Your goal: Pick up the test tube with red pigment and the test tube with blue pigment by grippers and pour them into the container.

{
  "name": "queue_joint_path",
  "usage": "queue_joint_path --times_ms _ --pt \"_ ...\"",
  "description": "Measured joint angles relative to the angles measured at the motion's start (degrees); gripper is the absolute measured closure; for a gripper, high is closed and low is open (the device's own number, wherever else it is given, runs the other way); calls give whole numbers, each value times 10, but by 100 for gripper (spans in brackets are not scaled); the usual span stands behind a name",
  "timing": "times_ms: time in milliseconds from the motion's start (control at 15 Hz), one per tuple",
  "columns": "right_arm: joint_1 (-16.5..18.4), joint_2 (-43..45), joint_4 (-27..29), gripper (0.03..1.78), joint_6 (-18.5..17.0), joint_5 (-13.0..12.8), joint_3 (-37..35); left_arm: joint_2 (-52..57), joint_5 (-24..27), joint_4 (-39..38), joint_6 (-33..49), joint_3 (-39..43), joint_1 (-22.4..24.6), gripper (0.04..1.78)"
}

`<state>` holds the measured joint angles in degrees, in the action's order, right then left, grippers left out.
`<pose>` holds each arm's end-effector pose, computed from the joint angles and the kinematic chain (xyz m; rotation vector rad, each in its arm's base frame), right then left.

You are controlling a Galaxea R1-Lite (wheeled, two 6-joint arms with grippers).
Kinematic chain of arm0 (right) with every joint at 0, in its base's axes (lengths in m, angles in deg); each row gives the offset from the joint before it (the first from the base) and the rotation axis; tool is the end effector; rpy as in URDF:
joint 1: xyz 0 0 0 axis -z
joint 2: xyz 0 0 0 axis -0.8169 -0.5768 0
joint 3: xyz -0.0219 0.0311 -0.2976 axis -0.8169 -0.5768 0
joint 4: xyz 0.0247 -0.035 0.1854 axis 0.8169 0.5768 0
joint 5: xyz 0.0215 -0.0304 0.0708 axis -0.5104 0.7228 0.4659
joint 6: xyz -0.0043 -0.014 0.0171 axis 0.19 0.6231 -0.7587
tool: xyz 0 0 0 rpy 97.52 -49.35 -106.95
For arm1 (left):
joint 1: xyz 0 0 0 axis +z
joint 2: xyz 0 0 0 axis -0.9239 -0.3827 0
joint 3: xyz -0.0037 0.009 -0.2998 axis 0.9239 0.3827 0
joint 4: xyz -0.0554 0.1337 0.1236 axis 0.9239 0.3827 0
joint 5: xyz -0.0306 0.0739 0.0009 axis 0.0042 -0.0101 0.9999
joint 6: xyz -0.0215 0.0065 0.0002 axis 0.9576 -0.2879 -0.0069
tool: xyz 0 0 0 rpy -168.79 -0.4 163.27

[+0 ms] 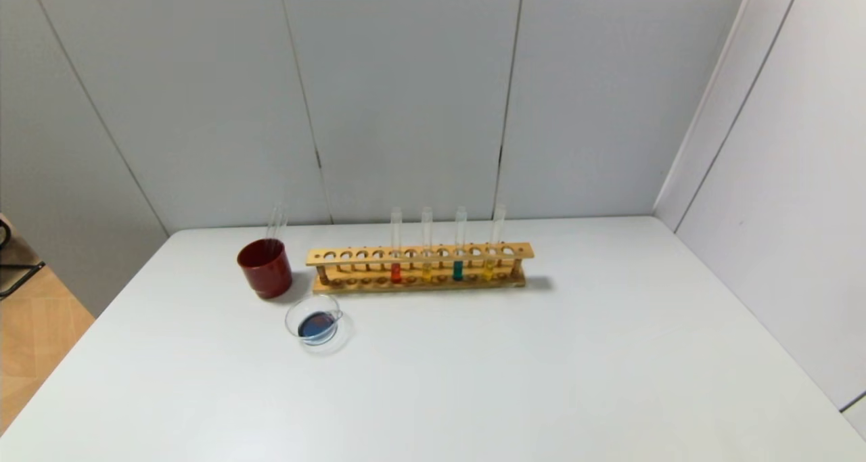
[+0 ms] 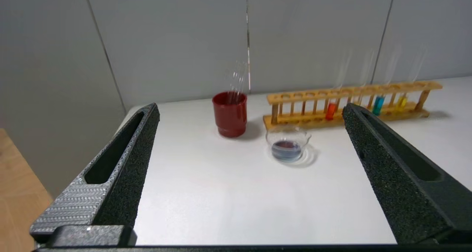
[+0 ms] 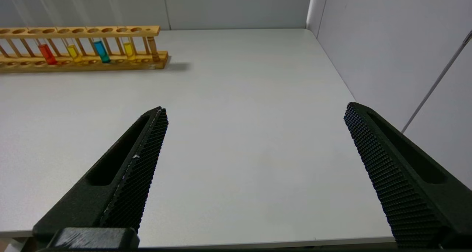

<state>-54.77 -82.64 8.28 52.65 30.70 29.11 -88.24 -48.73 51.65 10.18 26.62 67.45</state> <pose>-0.0230 0.0000 0.0762 0.0093 -0.0074 -0.0048 -0.0271 -0.0007 0.1026 0.0302 -0.2249 -0.0333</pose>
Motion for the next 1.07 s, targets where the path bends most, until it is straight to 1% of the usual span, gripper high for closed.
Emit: queue_joint_path --times_ms 133,200,400,733,1067 --pt "0 0 0 6 0 0 0 1 -12 85 -18 10 0 7" --pt "0 0 0 6 0 0 0 2 -12 113 -31 12 1 7" --pt "0 0 0 6 0 0 0 2 -10 117 -37 13 1 7" --pt "0 0 0 6 0 0 0 2 -14 118 -7 14 0 7" --pt "0 0 -1 6 -1 -1 0 2 -14 118 -6 14 0 7"
